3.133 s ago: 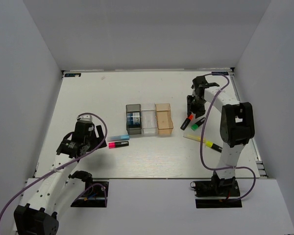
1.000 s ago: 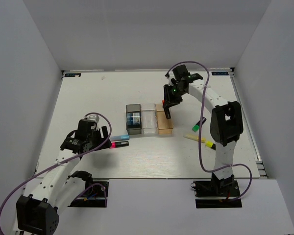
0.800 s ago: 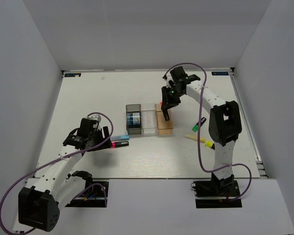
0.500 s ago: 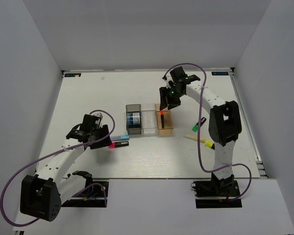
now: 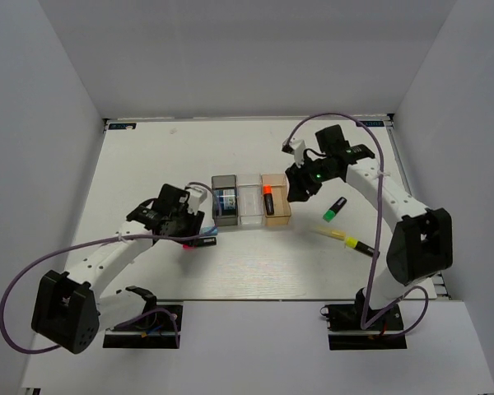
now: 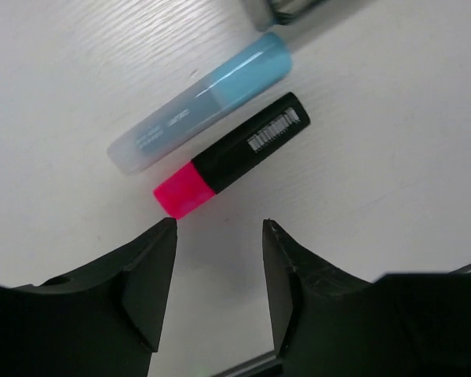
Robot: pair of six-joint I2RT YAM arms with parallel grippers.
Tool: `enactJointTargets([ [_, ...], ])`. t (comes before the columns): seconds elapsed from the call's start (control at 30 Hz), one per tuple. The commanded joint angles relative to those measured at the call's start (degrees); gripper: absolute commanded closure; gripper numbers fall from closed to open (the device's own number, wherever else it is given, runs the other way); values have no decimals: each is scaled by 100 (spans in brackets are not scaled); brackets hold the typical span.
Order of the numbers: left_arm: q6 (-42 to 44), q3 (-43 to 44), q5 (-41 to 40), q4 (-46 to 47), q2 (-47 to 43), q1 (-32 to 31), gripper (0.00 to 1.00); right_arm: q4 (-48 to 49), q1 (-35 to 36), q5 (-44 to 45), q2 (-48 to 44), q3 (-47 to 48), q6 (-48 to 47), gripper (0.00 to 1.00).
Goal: Sort the stationery into containers
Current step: Pick up the pen from the center of the board.
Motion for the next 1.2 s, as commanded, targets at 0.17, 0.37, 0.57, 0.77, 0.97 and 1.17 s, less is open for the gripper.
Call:
enactJointTargets([
  [0.17,2581,125,430,526,554,-354,41,334,-341,-1367,-900,-1242,-2320,40],
  [0.37,2862,460,465,403,1311,-363,43,450,-596,-1570,-1191,-1525,-2373,40],
  [0.57,2810,417,509,437,1488,-407,50,431,-850,-1658,-1349,-1621,-2364,40],
  [0.77,2792,170,439,552,1593,-512,53,572,-1079,-1649,-1306,-1604,-2136,39],
  [0.97,2661,109,439,499,1699,-591,53,598,-1317,-1824,-1349,-1603,-2021,39],
  [1.17,2616,3,395,508,1787,-591,48,598,-1510,-1991,-1359,-1603,-1933,39],
])
